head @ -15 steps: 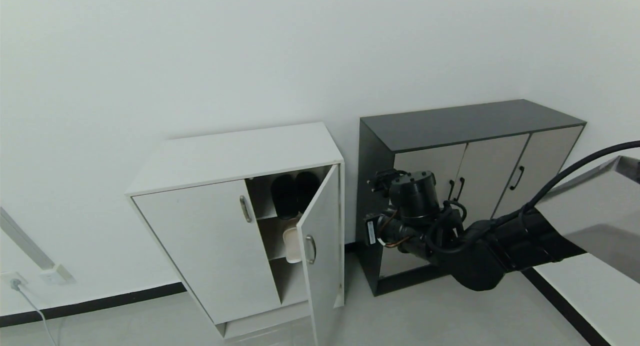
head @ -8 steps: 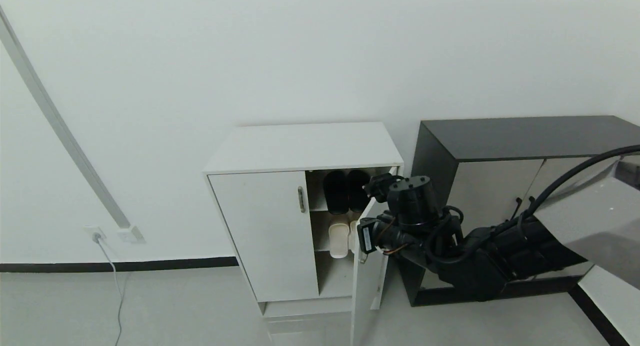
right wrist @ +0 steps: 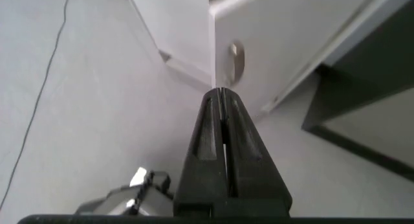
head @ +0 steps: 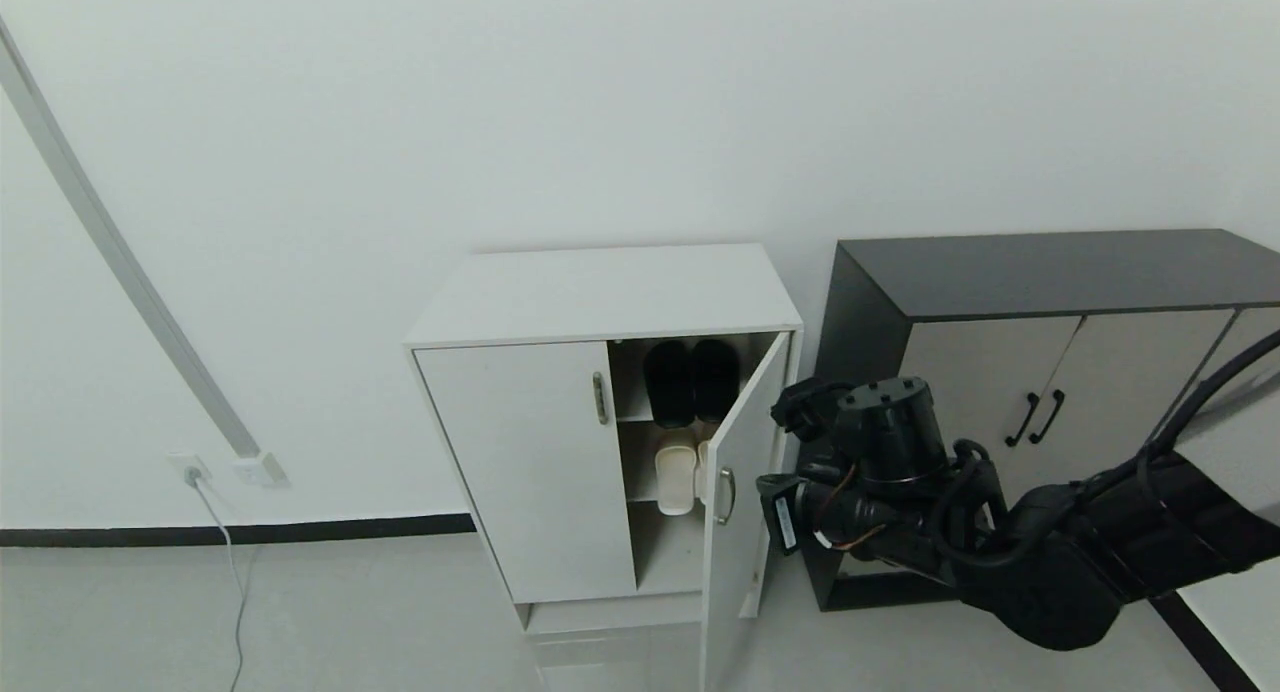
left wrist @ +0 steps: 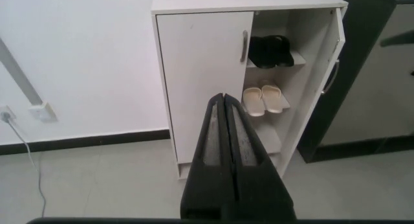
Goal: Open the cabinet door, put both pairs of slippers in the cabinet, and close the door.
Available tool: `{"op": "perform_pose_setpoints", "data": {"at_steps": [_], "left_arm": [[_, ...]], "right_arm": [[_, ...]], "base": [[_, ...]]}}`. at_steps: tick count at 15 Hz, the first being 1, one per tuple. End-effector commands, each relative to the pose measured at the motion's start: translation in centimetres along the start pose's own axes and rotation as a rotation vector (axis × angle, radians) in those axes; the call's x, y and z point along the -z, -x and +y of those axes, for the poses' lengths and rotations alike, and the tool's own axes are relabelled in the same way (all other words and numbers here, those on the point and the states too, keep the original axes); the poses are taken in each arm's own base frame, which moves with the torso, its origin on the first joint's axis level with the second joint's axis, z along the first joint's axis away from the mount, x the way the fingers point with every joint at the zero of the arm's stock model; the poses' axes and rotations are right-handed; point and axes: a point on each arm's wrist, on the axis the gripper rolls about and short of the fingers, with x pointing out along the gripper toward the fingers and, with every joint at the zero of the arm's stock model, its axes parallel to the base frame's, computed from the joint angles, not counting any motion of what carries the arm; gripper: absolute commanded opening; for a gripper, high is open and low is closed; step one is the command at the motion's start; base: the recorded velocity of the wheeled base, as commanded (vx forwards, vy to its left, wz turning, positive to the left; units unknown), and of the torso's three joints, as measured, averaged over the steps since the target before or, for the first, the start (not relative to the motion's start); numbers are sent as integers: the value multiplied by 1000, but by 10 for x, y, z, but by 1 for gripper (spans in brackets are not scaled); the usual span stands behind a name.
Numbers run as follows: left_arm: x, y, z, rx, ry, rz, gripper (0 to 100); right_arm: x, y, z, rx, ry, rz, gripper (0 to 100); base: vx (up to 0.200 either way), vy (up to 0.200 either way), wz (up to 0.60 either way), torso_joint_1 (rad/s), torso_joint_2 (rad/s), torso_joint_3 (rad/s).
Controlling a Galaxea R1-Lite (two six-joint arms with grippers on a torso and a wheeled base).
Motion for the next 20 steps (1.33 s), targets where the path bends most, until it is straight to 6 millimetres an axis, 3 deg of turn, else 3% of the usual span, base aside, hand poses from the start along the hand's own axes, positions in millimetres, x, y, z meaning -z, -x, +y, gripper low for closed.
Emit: {"op": "perform_pose_setpoints", "data": {"at_steps": [1,5,8,12,20], "left_arm": [[0,0,0,-1,0,0,0],[0,0,0,-1,0,0,0],[0,0,0,1,0,-1,0],[0,0,0,1,1,-1,0],[0,0,0,-1,1,-1,0]], "right_arm": [[8,13,-5,8,-3,7,0],[25,6,-6,12,1,54,0],[33,-11,-5,13,2,62,0],[37,-33,-7,17,-5,44,0],[23,-101,-17,52,-31,-43,0]], "base": [[200,0,0,-7,2,-2],[200,0,0,1,0,5],[200,0,0,6,6,2],[0,0,0,0,0,0],[0,0,0,0,0,0]]}}
